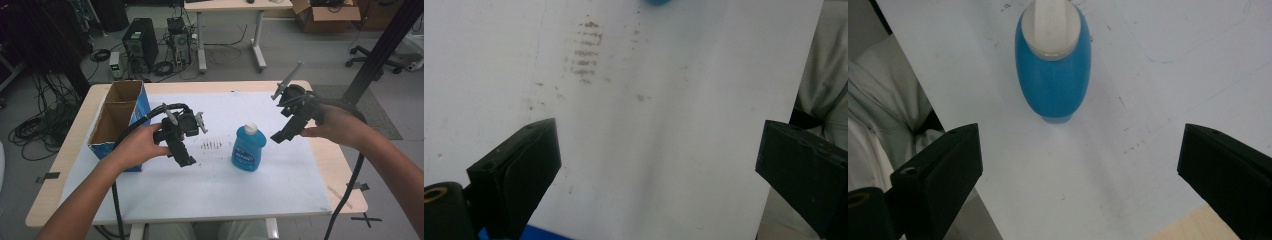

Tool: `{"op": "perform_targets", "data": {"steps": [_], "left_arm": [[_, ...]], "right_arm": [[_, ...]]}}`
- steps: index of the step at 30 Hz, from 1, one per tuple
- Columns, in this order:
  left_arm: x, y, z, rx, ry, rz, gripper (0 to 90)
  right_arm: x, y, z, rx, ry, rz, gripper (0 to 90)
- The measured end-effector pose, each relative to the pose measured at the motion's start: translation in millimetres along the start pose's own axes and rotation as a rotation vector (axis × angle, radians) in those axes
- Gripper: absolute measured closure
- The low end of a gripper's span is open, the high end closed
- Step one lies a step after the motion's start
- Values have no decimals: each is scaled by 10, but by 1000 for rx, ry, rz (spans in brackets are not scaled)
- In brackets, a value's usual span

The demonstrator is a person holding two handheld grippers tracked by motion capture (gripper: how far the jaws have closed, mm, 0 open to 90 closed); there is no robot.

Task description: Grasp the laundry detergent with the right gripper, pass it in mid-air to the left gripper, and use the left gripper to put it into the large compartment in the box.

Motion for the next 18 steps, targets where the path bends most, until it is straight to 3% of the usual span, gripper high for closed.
{"op": "perform_targets", "data": {"steps": [18], "left_arm": [[6,5,-1,1,6,1,46]], "right_arm": [[94,-171,-70,-96,-2,31,42]]}}
Point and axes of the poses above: each handheld gripper's, and its own axes: y roughly backward along the jaws, z roughly out of its top, x roughly to its left, the point moved 10 cm from there along -y, roughly forward along the jaws, and after that the axes turned 5 degrees about z, right-handed, at the moved point
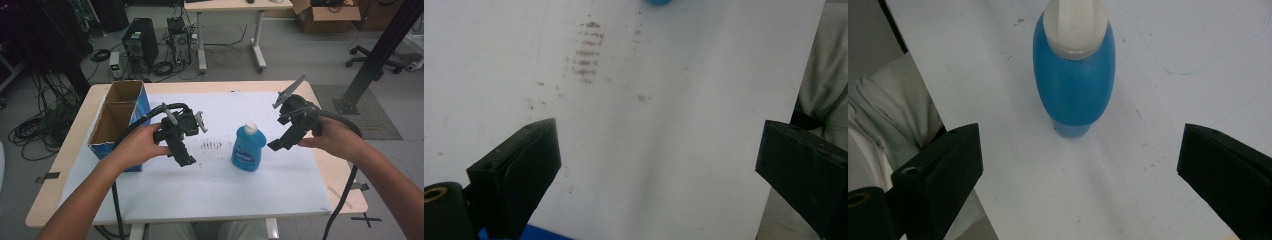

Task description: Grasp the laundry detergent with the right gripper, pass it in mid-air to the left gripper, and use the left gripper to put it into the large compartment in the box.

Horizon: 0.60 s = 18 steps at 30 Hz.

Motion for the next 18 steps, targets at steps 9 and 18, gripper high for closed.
{"op": "perform_targets", "data": {"steps": [9,18], "left_arm": [[5,-1,2,-2,2,-1,46],[9,-15,3,1,2,-1,46]], "right_arm": [[8,-69,-44,-24,5,3,42],[-25,-133,-77,-69,-4,-7,39]]}}
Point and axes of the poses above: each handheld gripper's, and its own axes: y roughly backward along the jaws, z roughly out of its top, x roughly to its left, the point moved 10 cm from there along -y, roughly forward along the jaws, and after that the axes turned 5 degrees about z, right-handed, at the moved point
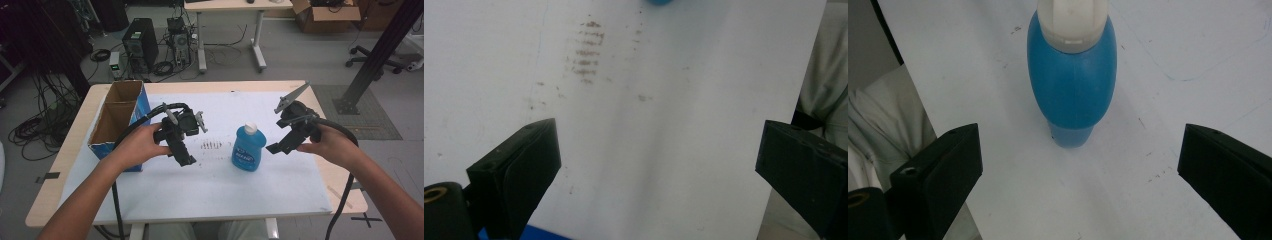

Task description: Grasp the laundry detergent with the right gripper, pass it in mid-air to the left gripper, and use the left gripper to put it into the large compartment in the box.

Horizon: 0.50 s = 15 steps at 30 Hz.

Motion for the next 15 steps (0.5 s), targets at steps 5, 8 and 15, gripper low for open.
{"op": "perform_targets", "data": {"steps": [5,8,15], "left_arm": [[5,-5,0,4,-3,-1,46],[-1,-14,5,3,-1,-3,46],[-1,-31,5,6,-1,-6,46]], "right_arm": [[2,-60,-42,-25,4,-4,38],[6,-89,-62,-25,6,-1,36],[27,-189,-102,-65,18,5,36]]}}
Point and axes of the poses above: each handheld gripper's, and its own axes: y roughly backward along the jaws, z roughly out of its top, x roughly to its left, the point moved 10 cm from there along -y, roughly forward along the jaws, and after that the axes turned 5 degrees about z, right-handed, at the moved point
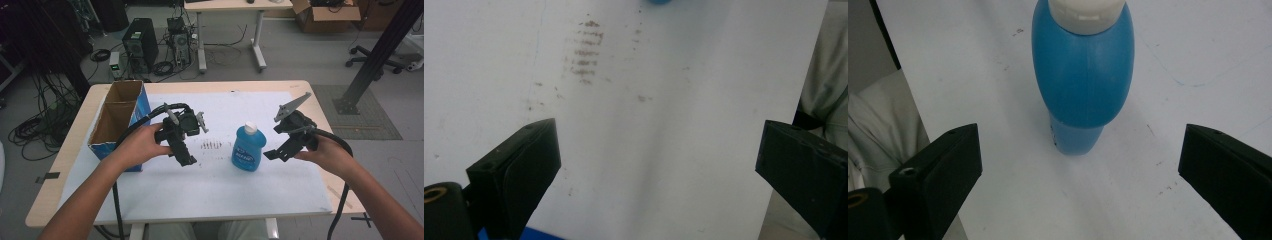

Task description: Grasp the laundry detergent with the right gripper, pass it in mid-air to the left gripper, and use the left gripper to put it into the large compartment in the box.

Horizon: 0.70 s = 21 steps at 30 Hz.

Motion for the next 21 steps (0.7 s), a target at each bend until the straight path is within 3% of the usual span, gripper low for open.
{"op": "perform_targets", "data": {"steps": [21], "left_arm": [[8,-24,-9,2,3,-4,46]], "right_arm": [[-10,-154,-100,-112,-3,5,36]]}}
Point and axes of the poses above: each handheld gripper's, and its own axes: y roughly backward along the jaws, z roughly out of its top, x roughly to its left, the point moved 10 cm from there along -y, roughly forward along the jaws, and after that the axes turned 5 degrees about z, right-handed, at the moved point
